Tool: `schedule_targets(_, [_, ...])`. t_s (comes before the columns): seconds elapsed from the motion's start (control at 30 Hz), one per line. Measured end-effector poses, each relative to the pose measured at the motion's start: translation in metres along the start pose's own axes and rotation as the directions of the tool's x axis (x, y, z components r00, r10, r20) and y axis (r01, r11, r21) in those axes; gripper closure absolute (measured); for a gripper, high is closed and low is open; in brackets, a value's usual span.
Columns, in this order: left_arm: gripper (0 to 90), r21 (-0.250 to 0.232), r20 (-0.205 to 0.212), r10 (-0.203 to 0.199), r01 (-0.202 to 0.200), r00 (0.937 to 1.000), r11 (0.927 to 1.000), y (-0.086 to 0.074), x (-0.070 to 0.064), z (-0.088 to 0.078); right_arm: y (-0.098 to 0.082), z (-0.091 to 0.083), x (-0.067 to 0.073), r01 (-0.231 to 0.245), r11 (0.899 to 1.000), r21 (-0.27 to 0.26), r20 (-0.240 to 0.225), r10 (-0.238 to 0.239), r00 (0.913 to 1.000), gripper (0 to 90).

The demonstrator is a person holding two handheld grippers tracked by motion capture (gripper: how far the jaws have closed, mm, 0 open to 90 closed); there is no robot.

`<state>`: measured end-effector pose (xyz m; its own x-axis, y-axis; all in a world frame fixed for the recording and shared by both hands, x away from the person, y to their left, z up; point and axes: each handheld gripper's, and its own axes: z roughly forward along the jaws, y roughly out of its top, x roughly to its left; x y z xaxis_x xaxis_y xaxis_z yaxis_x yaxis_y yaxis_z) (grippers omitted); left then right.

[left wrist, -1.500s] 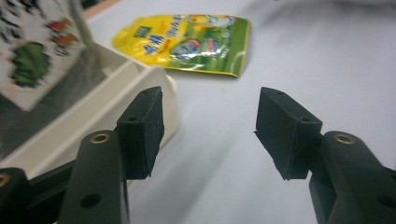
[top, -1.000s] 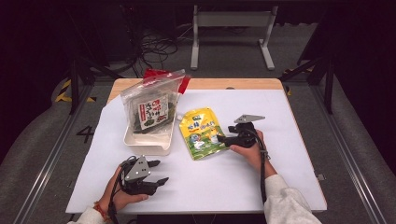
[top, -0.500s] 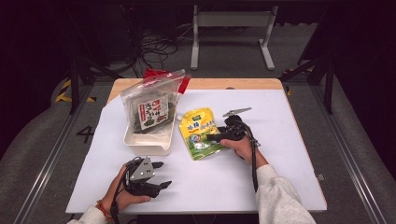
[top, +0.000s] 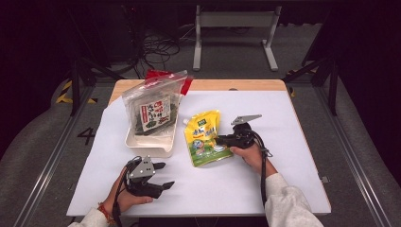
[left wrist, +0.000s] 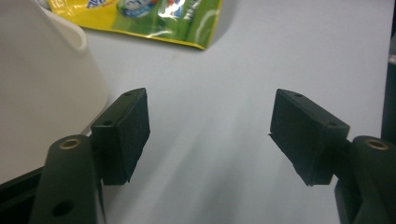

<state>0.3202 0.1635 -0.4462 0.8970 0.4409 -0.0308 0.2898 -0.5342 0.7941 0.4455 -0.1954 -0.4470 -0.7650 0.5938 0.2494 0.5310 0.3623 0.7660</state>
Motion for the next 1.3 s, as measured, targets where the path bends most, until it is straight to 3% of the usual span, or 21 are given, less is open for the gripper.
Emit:
schedule_targets(0.1, [27.9, -0.003, 0.021, -0.014, 0.014, 0.9997, 0.9999, 0.001, 0.0, 0.002, -0.009, -0.007, 0.009, 0.021, 1.0, -0.021, -0.019, -0.021, 0.9996, 82.8])
schedule_targets(0.27, [24.9, 0.017, 0.091, -0.073, 0.072, 0.9931, 0.9972, 0.004, -0.003, 0.016, -0.023, -0.019, 0.024, 0.035, 0.998, -0.05, -0.034, -0.037, 0.9987, 83.3])
schedule_targets(0.4, [22.4, 0.037, 0.123, -0.081, 0.077, 0.9891, 0.9964, 0.009, -0.007, 0.025, -0.026, -0.028, 0.035, 0.058, 0.995, -0.078, -0.054, -0.062, 0.9966, 83.7])
schedule_targets(0.63, [17.6, 0.057, 0.134, -0.145, 0.138, 0.9803, 0.9887, 0.014, -0.004, 0.041, -0.033, -0.036, 0.053, 0.102, 0.988, -0.116, -0.083, -0.112, 0.9903, 83.9])
schedule_targets(0.77, [16.4, 0.055, 0.157, -0.211, 0.205, 0.9648, 0.9772, 0.017, 0.001, 0.047, -0.038, -0.039, 0.058, 0.11, 0.983, -0.145, -0.104, -0.126, 0.9866, 83.8])
schedule_targets(0.97, [16.3, 0.049, 0.174, -0.225, 0.219, 0.9587, 0.9744, 0.017, 0.002, 0.051, -0.044, -0.045, 0.067, 0.13, 0.976, -0.175, -0.125, -0.153, 0.9803, 83.8])
schedule_targets(1.1, [18.9, -0.001, 0.153, -0.229, 0.232, 0.9613, 0.9727, 0.022, -0.002, 0.046, -0.044, -0.047, 0.077, 0.173, 0.964, -0.202, -0.136, -0.203, 0.9697, 83.7])
schedule_targets(1.3, [27.7, -0.086, 0.145, -0.212, 0.226, 0.9663, 0.9702, 0.026, -0.005, 0.033, -0.042, -0.049, 0.084, 0.209, 0.946, -0.247, -0.13, -0.246, 0.9605, 83.7])
